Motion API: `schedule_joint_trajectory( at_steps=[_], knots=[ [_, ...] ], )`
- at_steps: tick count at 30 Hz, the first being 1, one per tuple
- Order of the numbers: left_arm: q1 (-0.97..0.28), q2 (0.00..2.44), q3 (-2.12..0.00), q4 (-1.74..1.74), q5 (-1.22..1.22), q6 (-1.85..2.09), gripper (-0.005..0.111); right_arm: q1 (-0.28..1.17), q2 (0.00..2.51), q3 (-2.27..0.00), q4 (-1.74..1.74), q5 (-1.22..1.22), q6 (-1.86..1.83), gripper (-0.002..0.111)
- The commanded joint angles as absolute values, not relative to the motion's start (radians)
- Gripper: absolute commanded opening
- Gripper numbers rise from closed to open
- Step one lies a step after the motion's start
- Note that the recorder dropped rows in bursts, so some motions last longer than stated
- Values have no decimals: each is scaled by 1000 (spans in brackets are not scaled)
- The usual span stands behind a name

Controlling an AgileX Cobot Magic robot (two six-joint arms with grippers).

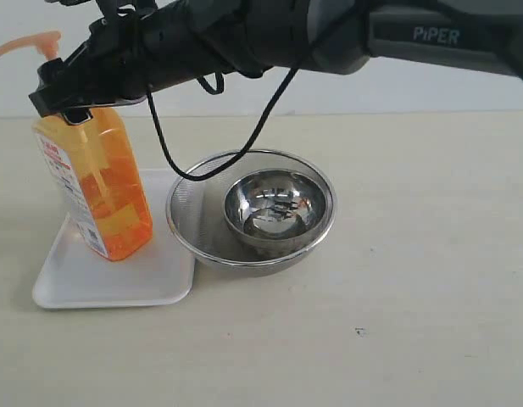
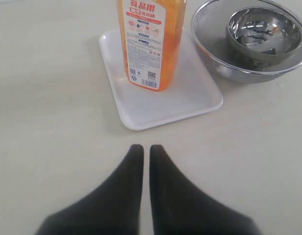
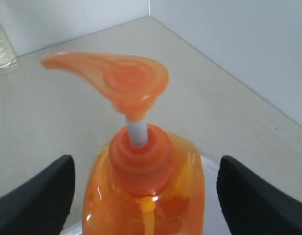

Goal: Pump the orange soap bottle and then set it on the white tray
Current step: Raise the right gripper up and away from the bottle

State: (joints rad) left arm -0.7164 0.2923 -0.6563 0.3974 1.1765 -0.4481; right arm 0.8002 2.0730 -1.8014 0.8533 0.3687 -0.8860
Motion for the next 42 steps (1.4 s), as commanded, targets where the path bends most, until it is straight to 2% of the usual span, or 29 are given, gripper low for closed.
schedule_joint_trajectory(
  at_steps=[1,16,18,24,27,31,42],
  knots=[
    [-719,286,-652,404,1182,-463,5,797,2026,-1804,751,416,-825,72],
    [-719,286,-652,410,1173,-463,5,797,1936,-1804,162,700,-368,70],
    [-719,286,-652,426,1173,-463,5,797,1936,-1804,106,747,-321,63],
    [-719,286,-652,445,1172,-463,5,797,1936,-1804,65,851,-304,23],
    [-719,286,-652,445,1172,-463,5,797,1936,-1804,61,863,-304,11],
    [-719,286,-652,445,1172,-463,5,797,1936,-1804,61,863,-304,0],
    [-719,286,-652,445,1172,-463,5,797,1936,-1804,61,863,-304,0]
  ],
)
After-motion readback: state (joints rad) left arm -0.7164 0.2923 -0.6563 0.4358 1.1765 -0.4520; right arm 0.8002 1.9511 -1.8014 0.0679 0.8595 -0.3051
